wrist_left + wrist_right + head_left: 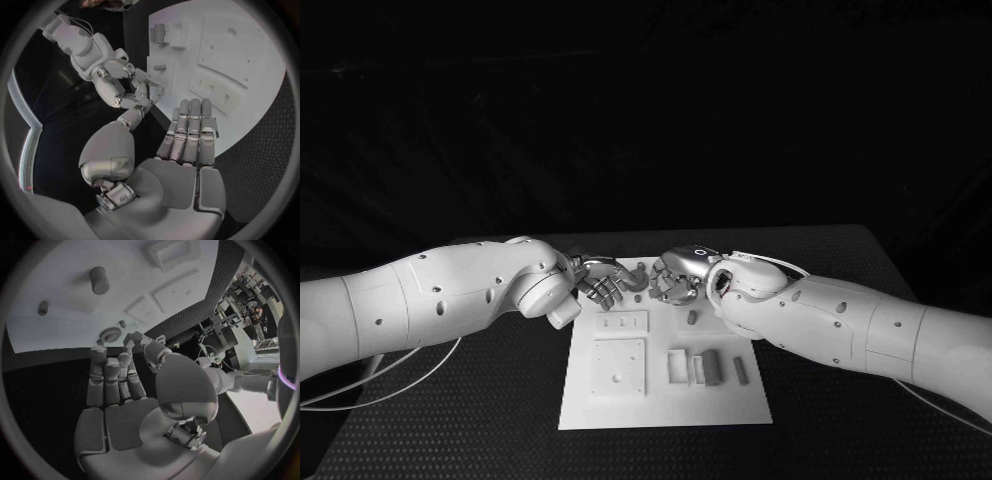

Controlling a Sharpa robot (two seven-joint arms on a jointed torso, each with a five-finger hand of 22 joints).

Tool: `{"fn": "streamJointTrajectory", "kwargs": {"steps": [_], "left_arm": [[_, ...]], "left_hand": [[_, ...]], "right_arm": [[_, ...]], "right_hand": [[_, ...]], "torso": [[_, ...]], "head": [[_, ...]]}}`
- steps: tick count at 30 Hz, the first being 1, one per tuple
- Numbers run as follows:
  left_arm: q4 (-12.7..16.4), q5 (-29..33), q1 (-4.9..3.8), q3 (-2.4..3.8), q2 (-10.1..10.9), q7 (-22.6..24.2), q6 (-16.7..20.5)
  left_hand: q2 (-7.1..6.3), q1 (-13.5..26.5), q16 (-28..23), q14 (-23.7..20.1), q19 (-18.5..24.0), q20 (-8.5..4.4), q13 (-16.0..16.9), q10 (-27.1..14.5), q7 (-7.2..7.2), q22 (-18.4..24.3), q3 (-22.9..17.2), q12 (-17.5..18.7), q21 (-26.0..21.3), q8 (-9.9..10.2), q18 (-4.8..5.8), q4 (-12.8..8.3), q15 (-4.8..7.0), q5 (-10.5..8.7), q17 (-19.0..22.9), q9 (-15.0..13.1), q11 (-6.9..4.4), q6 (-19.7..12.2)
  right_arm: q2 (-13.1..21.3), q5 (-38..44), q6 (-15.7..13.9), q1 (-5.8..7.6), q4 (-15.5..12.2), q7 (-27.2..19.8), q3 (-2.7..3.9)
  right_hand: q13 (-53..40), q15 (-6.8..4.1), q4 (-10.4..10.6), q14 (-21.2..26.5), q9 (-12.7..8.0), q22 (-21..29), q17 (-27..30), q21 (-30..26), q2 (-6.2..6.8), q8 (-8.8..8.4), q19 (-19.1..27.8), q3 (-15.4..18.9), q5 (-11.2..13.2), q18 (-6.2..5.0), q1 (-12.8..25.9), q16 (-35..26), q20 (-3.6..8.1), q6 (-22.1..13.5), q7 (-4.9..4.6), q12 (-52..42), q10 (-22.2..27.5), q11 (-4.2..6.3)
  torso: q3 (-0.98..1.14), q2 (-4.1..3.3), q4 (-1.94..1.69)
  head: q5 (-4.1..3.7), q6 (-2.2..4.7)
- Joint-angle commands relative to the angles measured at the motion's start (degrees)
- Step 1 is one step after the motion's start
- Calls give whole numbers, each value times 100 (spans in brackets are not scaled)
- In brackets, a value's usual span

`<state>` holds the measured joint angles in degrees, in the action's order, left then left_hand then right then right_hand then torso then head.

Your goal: Assemble the parts on the task board

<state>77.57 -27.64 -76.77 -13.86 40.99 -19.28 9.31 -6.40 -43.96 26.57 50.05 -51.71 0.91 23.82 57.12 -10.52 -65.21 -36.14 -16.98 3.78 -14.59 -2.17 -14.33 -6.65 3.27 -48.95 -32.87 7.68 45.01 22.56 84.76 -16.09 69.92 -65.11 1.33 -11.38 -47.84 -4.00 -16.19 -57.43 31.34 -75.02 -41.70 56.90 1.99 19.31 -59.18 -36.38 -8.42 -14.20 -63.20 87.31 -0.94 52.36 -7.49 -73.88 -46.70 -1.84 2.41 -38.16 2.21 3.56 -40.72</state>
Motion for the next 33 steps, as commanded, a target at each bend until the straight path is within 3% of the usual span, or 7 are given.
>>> {"fn": "streamJointTrajectory", "kwargs": {"steps": [1, 9, 11, 17, 20, 25, 33], "left_arm": [[-14, -140, -1, 4, -53, 77, -70], [-20, -144, 6, 4, -113, 117, -169], [-18, -144, 8, 4, -130, 138, -229], [-13, -134, 10, 4, -162, 208, -362], [-4, -121, 11, 4, -166, 226, -428], [3, -148, 12, 4, -179, 216, -548], [-4, -149, 13, 4, -177, 271, -547]], "left_hand": [[-37, -21, 23, -9, -19, -10, -18, -67, 13, 12, 66, -5, 6, 38, -54, -4, 12, -46, 10, 18, 7, -55], [-161, 20, 27, -24, -9, -4, -60, -129, 22, 22, 156, 24, 4, 59, -56, 14, 7, -46, 14, 46, 26, -112], [-96, 66, 32, -39, 11, -1, -89, -158, 33, 29, 356, 34, 4, 57, -61, -83, 3, -46, 15, 56, 29, -135], [-60, 42, 36, -44, 10, -1, -110, -178, 69, 38, 421, 41, 5, 44, -67, -128, 5, -45, 18, 61, 8, -128], [24, -33, 38, -50, 18, 1, -126, -181, 163, 44, 430, 44, 3, -15, -66, -166, 6, -45, 20, 45, -44, -33], [334, -333, 50, -46, 16, -4, -172, -129, 196, 62, 409, 31, 7, -117, -61, -206, 13, -30, 35, 48, -89, 175], [553, -528, 63, -28, 0, -16, -234, 6, 239, 94, 449, 14, 3, -167, -48, -212, 27, -29, 63, 100, -136, 341]], "right_arm": [[84, -14, 27, 51, -185, -18, 21], [132, -14, 25, 89, -367, 2, 48], [125, -15, 22, 90, -385, -4, 49], [84, -18, 43, 90, -416, -12, 49], [69, -19, 43, 90, -420, -15, 49], [66, -19, 20, 89, -436, -26, 49], [71, -20, 25, 89, -447, -33, 54]], "right_hand": [[6, -15, 38, -14, 89, -90, -1, 15, 72, -3, -5, -8, -6, -80, 11, 20, 32, 64, -38, 5, -24, 4], [8, -15, 49, -16, 88, -88, 0, 13, 86, -7, -8, -9, -6, -80, 22, 17, 32, 64, -38, 9, -27, 4], [9, -16, 50, -17, 87, -88, 0, 13, 95, -10, -9, -10, -6, -80, 23, 16, 33, 62, -38, 10, -28, 5], [10, -16, 49, -18, 86, -87, 0, 12, 103, -12, -10, -13, -7, -80, 21, 15, 35, 61, -38, 11, -29, 5], [10, -16, 49, -18, 86, -87, 0, 11, 105, -13, -11, -15, -7, -80, 20, 14, 35, 61, -38, 12, -30, 5], [10, -17, 50, -18, 85, -86, 0, 11, 106, -15, -12, -17, -7, -80, 19, 14, 36, 60, -38, 12, -30, 5], [11, -17, 50, -19, 84, -86, 0, 10, 109, -19, -13, -20, -7, -80, 18, 13, 37, 57, -39, 13, -31, 5]], "torso": [[-4, 0, -10], [-2, 1, -7], [-2, 1, -6], [-4, -6, -16], [-6, -5, -17], [-4, -7, -19], [-6, -6, -21]], "head": [[-10, 18], [-15, 59], [-13, 63], [-24, 72], [-44, 79], [-46, 77], [-34, 71]]}}
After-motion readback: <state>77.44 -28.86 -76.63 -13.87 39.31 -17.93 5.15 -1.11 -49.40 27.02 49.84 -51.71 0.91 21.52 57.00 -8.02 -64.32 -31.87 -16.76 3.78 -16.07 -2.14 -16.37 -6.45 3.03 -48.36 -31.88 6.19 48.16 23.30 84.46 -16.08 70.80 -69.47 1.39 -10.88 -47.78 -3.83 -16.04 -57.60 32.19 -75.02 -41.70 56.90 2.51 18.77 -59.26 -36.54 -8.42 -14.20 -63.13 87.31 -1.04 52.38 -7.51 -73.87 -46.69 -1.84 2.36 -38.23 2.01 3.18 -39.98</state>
